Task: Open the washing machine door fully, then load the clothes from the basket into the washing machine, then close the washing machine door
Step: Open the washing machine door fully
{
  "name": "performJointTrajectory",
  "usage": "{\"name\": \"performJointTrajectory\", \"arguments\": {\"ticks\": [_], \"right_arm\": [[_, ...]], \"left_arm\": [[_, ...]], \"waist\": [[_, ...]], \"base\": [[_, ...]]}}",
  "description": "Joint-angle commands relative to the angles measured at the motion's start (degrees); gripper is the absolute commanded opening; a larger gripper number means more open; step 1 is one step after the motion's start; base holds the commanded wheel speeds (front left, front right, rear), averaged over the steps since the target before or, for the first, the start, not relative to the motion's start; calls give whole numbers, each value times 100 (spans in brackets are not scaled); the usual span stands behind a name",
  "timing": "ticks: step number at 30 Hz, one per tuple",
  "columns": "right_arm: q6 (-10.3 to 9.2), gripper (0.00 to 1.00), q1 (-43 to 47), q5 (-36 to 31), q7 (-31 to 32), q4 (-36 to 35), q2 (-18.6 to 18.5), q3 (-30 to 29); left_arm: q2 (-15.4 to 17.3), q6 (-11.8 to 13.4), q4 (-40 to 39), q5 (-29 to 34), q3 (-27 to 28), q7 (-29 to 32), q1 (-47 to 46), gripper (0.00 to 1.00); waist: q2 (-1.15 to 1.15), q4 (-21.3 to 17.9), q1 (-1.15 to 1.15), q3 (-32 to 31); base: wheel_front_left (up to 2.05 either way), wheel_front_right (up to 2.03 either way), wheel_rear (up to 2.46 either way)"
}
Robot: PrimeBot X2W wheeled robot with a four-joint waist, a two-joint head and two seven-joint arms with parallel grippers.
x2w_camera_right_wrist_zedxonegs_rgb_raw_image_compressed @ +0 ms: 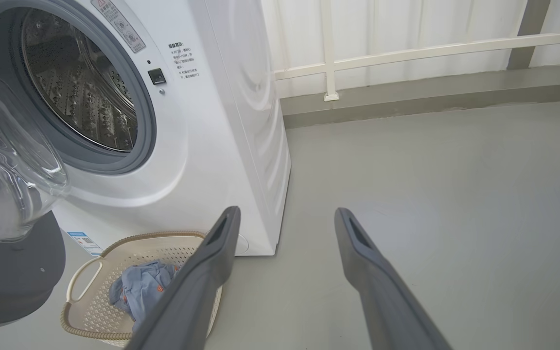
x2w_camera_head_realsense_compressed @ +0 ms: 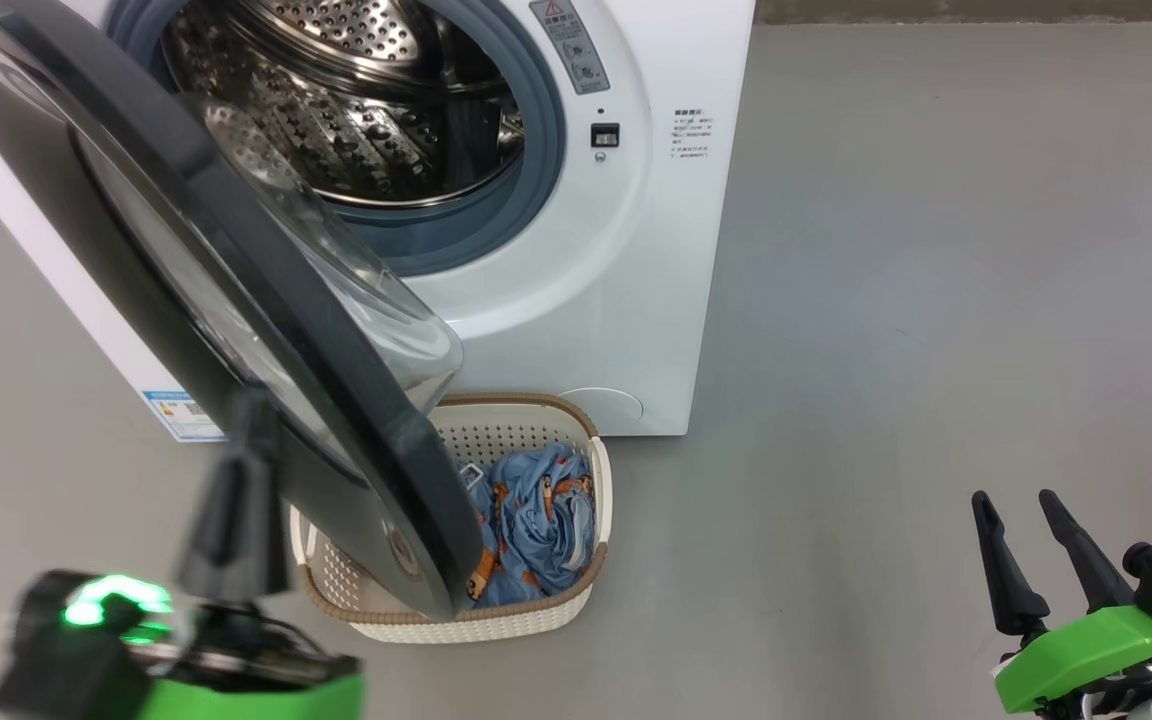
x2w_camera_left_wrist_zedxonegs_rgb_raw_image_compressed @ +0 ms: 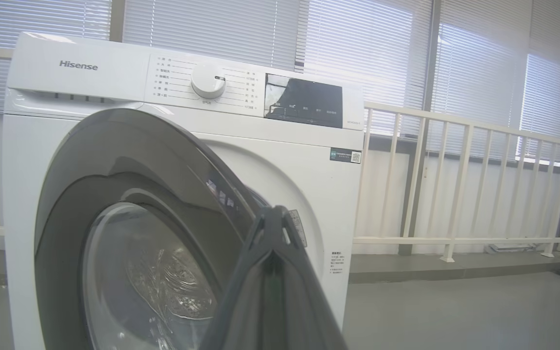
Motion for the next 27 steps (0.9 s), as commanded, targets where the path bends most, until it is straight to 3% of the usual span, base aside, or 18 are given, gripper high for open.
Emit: {"name": "performJointTrajectory", "arguments": {"ticks": [1,6,13,27], "right_arm": [[9,100,37,1,-69,-157,-84,82],[9,100,32,1,-69,-181,-60,90],[9,100,-17,6,-69,-203,-41,101],[9,100,-96,33,-69,-167,-21,115]], "left_arm": [[34,-14,-193,62,-77,-20,-167,0],[33,-14,-82,37,-870,179,-247,0],[17,-14,784,-252,-1633,222,-493,0],[-3,56,2373,-686,-1769,8,-994,0]], "waist": [[0,10,0,-5],[0,8,0,14],[0,6,0,100],[0,-48,0,150]], "base": [[0,0,0],[0,0,0],[0,0,0],[0,0,0]]}}
